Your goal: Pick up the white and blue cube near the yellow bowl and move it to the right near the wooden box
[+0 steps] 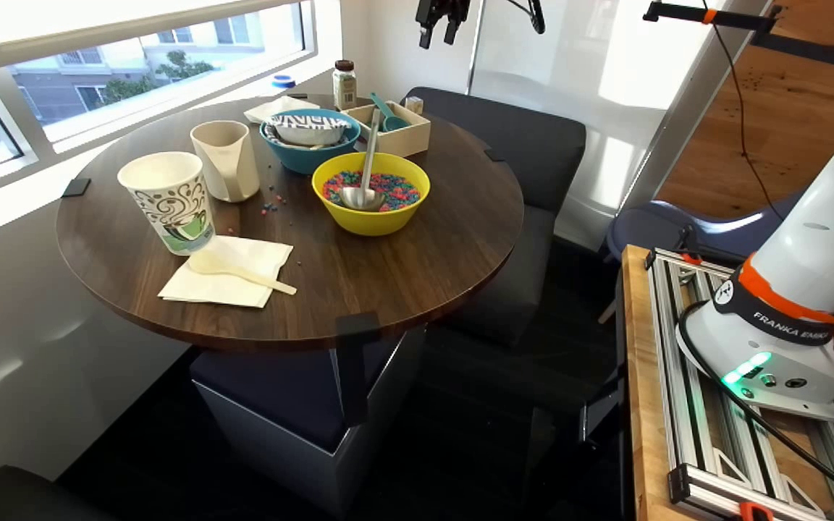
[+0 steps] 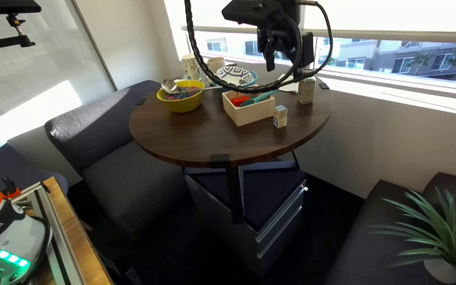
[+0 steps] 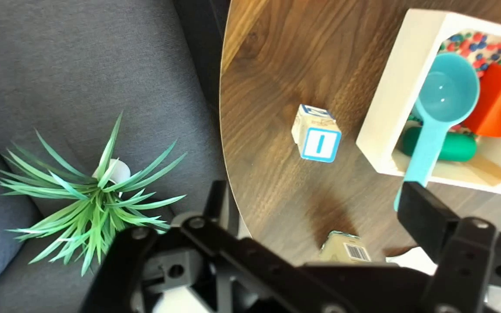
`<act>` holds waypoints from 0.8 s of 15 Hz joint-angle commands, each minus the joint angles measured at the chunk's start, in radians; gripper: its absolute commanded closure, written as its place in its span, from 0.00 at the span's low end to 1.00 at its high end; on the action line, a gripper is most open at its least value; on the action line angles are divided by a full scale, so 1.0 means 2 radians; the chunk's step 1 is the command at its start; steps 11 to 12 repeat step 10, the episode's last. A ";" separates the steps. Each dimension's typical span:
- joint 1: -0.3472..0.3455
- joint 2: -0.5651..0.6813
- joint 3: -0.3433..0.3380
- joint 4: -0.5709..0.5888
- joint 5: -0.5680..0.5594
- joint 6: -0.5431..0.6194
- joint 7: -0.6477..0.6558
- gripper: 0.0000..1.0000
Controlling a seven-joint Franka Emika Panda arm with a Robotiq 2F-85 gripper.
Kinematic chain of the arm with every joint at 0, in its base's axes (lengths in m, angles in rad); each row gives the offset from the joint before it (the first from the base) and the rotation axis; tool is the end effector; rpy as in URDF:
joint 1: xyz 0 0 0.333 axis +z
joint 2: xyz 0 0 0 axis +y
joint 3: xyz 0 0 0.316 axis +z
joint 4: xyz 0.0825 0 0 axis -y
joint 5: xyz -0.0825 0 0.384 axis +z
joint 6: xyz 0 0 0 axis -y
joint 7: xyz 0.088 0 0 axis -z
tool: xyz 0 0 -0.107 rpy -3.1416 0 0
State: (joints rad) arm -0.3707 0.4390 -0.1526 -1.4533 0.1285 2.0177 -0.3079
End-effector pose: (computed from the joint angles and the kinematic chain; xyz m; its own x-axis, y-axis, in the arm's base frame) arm 0.6183 -0.3279 0.4486 0.9602 -0.2411 0.1408 -0.2414 -0.9703 -0.0155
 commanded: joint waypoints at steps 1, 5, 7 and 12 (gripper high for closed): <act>0.002 -0.088 0.009 -0.085 0.016 -0.006 -0.037 0.00; 0.016 -0.159 0.008 -0.141 0.040 -0.033 -0.048 0.00; 0.022 -0.130 -0.002 -0.099 0.030 -0.038 -0.043 0.00; 0.028 -0.161 -0.004 -0.126 0.035 -0.044 -0.050 0.00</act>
